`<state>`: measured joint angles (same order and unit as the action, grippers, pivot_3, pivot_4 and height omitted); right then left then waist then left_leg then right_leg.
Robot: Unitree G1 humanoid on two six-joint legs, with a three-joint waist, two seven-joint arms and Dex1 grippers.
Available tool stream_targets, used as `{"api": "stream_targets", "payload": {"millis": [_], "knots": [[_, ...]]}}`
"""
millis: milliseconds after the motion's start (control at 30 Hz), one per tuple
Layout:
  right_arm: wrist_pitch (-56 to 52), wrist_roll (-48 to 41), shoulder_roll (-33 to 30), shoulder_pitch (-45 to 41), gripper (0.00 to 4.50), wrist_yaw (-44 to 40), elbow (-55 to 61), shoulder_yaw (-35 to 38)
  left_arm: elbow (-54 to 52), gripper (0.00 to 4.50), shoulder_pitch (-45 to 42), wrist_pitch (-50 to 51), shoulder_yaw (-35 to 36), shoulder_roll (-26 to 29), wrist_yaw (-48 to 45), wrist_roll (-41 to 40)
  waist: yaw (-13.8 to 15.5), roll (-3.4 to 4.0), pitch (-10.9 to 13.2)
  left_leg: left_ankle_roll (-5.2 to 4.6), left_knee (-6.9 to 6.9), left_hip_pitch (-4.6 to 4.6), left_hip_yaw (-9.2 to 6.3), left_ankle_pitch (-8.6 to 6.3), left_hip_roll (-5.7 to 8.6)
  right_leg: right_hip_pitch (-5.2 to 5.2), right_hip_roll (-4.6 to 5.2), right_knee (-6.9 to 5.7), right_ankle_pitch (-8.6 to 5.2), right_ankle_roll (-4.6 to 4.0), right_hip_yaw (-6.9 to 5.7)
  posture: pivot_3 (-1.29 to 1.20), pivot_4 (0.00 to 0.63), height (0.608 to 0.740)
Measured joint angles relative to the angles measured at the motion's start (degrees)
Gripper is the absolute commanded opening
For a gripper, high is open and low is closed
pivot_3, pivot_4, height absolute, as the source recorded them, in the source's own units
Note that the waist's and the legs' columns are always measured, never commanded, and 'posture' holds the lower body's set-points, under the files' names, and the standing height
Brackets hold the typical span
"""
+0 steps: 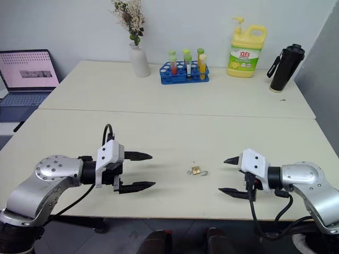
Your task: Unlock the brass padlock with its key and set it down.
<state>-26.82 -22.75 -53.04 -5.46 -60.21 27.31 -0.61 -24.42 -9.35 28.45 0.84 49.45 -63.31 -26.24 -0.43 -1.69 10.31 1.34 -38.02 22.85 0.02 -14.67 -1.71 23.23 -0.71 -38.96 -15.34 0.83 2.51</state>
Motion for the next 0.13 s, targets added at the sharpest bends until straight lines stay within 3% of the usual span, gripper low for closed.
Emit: {"api": "stream_targets", "payload": {"millis": [133], "knots": [[0.23, 0.06, 0.02, -0.69, 4.5, -0.81, -1.29, -0.06, -1.51, 4.43, 0.94, -0.03, -0.14, 0.34, 0.04, -0.11, -0.01, 0.0, 0.0, 0.0, 0.05, 0.0, -0.02, 0.0, -0.06, 0.03, -0.02, 0.0, -0.01, -0.01, 0.0, 0.0, 0.15, 0.74]]}}
